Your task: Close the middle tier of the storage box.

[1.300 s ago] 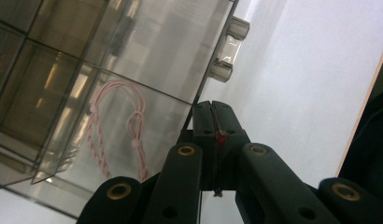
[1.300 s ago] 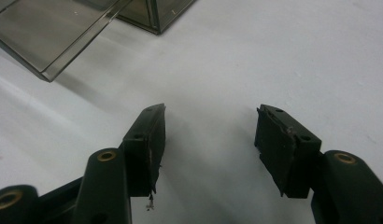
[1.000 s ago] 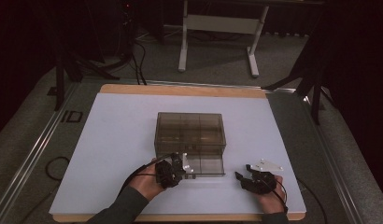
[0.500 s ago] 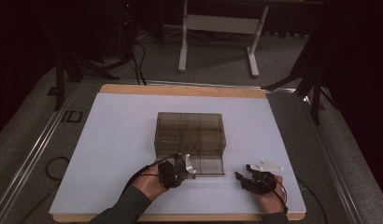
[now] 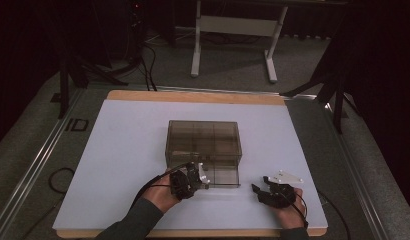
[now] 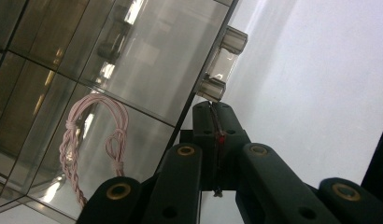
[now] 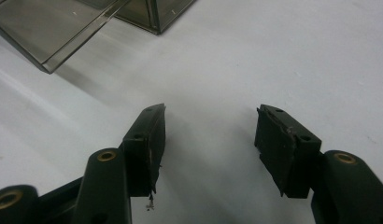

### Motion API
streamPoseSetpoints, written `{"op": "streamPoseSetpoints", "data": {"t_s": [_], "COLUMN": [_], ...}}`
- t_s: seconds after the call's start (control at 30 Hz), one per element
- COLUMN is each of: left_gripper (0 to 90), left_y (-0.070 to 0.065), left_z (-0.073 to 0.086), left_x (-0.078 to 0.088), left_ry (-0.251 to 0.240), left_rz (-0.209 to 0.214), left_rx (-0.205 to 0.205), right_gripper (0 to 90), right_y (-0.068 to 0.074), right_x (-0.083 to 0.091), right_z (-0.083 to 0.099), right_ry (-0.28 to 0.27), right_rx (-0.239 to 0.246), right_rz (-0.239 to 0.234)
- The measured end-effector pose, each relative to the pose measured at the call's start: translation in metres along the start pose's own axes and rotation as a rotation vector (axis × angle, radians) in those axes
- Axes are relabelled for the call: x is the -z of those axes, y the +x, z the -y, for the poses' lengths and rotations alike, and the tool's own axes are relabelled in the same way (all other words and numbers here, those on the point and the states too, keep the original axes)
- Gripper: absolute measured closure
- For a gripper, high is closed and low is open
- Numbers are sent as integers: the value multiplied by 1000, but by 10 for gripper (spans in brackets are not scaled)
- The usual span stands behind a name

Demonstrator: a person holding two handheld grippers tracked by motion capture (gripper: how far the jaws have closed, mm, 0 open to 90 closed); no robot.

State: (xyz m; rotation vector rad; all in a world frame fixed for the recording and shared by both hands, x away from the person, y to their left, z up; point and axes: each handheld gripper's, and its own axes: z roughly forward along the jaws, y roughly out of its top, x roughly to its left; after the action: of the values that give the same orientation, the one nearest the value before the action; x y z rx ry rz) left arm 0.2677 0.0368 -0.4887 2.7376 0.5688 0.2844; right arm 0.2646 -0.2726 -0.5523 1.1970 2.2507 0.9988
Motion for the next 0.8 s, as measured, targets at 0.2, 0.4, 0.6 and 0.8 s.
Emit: {"op": "streamPoseSetpoints", "data": {"t_s": [0.2, 0.4, 0.6, 0.8], "left_gripper": [896, 896, 895, 893], "left_y": [4, 7, 10, 12], "left_z": [-1, -3, -4, -7], "left_x": [-1, -4, -6, -8], "left_ry": [-2, -7, -11, -23], "left_rz": [-6, -12, -24, -30], "left_rx": [14, 30, 37, 55], "right_gripper": [426, 426, 426, 426], "right_y": [0, 0, 0, 0], "right_x": [0, 0, 0, 0], "right_z": [0, 0, 0, 0], "right_ry": [0, 0, 0, 0], "right_rx": [0, 0, 0, 0], "right_rz": [0, 0, 0, 0]}}
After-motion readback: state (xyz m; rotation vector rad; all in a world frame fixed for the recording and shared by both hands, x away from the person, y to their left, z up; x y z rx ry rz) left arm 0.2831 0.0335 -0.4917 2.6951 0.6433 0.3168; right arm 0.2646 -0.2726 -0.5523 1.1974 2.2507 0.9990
